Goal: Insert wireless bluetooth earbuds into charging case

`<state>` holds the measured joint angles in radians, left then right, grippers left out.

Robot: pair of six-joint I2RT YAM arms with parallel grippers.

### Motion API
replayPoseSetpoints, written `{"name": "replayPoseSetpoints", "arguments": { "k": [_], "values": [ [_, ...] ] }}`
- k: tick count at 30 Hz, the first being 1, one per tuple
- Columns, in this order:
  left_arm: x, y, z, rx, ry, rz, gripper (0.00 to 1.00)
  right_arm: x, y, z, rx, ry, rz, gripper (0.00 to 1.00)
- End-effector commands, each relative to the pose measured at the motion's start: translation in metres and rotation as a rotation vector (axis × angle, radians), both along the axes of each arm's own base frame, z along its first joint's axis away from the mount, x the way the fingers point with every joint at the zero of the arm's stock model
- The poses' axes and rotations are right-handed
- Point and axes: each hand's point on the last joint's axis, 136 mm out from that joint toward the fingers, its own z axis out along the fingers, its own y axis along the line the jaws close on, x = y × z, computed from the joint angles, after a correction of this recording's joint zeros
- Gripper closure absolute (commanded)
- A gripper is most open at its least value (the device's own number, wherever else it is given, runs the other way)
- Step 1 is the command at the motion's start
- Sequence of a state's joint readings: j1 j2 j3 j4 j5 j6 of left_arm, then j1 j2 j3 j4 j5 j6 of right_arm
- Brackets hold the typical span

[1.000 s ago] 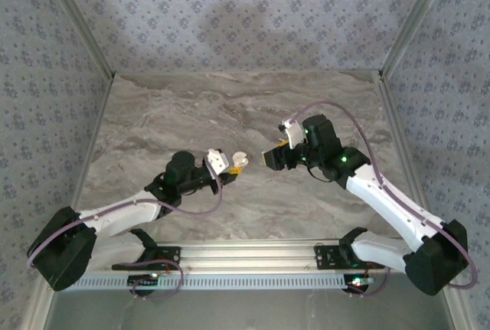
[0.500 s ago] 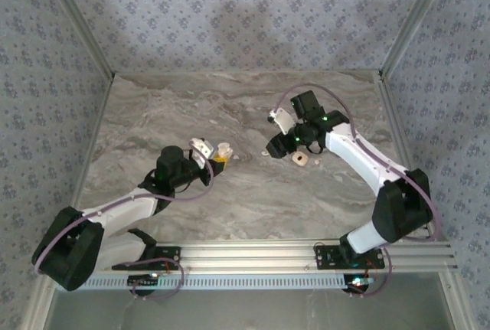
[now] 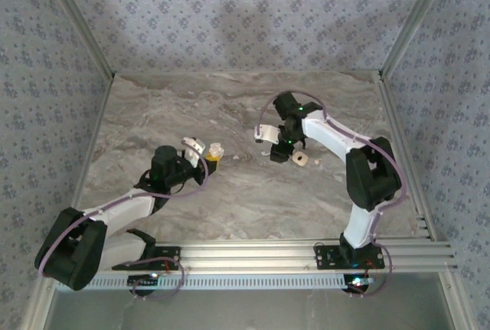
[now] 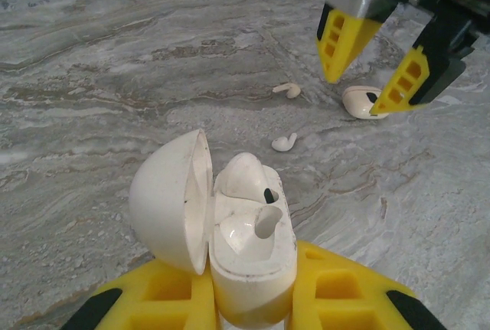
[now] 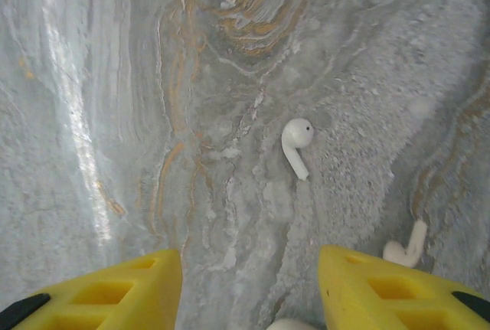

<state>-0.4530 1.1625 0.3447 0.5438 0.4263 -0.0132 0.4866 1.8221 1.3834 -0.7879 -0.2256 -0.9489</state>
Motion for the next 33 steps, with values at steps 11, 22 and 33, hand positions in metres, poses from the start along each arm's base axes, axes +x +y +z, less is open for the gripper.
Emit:
{"name": "replayPoseSetpoints", "arguments": {
  "k": [11,22,33],
  "values": [
    [0.001,0.006,-0.003,-0.015,0.018,-0.005,0.9,0.011,0.014,-0.026,-0.108,0.012,0.281,0.49],
    [-0.001,0.011,0.001,-0.024,0.007,0.007,0.9,0.025,0.028,-0.043,-0.128,0.017,0.299,0.51],
    [0.0,0.013,0.0,-0.021,0.008,0.012,0.9,0.027,0.027,-0.057,-0.156,0.04,0.299,0.54]
  ]
}}
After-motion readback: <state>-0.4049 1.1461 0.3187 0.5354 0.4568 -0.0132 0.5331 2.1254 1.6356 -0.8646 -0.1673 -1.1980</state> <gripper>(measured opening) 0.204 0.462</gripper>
